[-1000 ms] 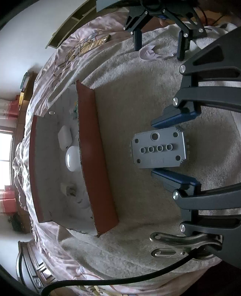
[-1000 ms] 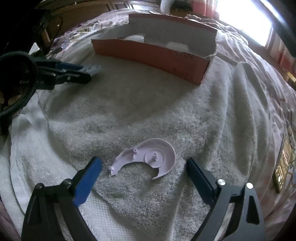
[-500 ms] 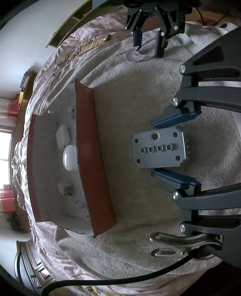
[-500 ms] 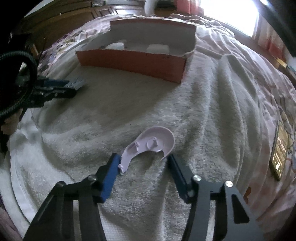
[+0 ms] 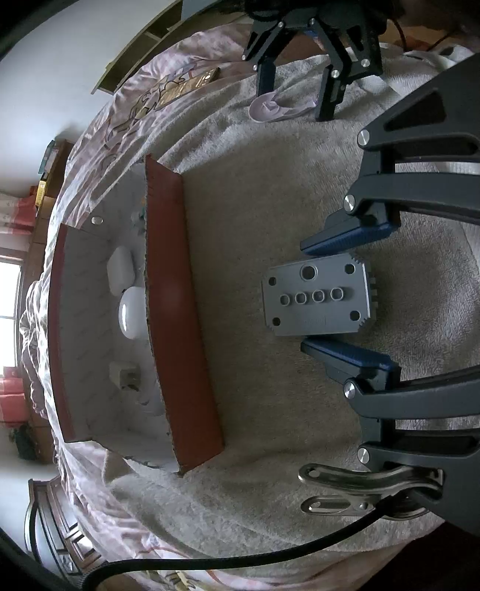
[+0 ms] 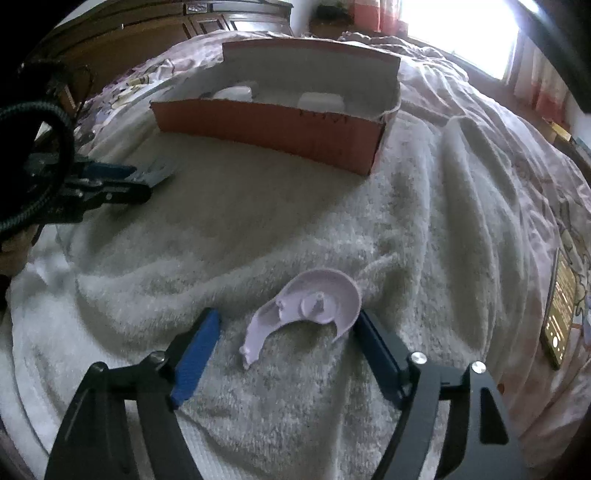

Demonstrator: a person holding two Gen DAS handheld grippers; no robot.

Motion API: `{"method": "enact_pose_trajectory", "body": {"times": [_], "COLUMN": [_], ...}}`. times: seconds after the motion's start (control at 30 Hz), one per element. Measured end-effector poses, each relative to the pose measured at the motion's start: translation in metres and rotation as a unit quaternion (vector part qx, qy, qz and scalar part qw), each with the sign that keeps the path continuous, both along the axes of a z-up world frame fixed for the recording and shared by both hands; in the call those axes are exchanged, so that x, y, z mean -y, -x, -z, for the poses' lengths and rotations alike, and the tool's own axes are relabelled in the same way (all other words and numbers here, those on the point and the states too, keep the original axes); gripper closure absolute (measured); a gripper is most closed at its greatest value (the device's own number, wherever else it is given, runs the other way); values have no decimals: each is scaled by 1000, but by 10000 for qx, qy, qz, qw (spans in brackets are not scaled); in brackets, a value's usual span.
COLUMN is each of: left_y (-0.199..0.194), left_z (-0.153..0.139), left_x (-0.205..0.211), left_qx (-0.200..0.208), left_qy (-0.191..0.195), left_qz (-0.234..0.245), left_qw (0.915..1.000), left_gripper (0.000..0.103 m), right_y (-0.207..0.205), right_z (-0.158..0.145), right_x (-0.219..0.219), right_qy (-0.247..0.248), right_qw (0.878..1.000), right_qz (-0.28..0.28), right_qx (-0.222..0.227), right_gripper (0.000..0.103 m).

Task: Organize rigid objects
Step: 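Close the right tool on the lilac curved piece while the left tool holds the plate, then carry the grey plate and lilac piece over the box with both tools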

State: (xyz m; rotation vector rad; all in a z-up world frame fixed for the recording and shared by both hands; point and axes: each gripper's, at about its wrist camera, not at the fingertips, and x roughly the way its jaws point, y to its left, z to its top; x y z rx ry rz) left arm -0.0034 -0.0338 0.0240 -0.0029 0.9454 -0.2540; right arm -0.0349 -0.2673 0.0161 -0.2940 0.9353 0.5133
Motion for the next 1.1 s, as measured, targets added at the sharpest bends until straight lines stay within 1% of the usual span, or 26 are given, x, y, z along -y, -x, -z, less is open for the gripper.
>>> {"method": "enact_pose_trajectory", "body": {"times": [0.1, 0.13, 0.2, 0.27, 0.3, 0.33, 0.43, 0.5, 0.6, 0.73, 0.8, 0.9, 1.1], "left_y": [0, 0, 0, 0, 0, 0, 0, 0, 0, -1, -1, -2, -6], "left_z": [1, 1, 1, 2, 2, 2, 1, 1, 0, 0, 0, 1, 4], "left_x": [0, 0, 0, 0, 0, 0, -1, -3, -5, -8, -9, -10, -15], "left_qx": [-4, -2, -1, -2, -2, -1, 8, 15, 16, 31, 33, 20, 0], "left_qy": [0, 3, 6, 16, 24, 31, 39, 35, 49, 79, 92, 85, 17], "left_qz": [-1, 0, 0, -5, -11, -15, -35, -57, -85, -139, -167, -201, -355], "left_qw": [10000, 10000, 10000, 10000, 10000, 10000, 10000, 10000, 10000, 9999, 9998, 9998, 9994], "left_gripper": [56, 56, 56, 56, 56, 56, 56, 56, 56, 56, 56, 56, 56], "right_y": [-4, -5, -5, -6, -7, -9, -14, -15, -14, -12, -13, -19, -38], "right_z": [0, 0, -2, -4, -5, -6, -7, -7, -8, -19, -27, -31, -21], "right_x": [0, 1, 2, 6, 10, 13, 21, 22, 20, 15, 5, -17, -62], "right_qy": [-100, -138, -171, -201, -256, -337, -577, -629, -585, -753, -848, -836, -694], "right_qw": [9999, 9999, 9997, 9995, 9992, 9988, 9971, 9966, 9968, 9958, 9955, 9961, 9975], "right_qz": [43, 68, 127, 224, 277, 342, 504, 537, 549, 503, 393, 202, 21], "right_qx": [36, 47, 85, 106, 96, 79, -25, -43, 2, 94, 148, 219, 144], "right_gripper": [22, 24, 32, 47, 49, 59, 60, 60, 60, 60, 60, 60, 60]}}
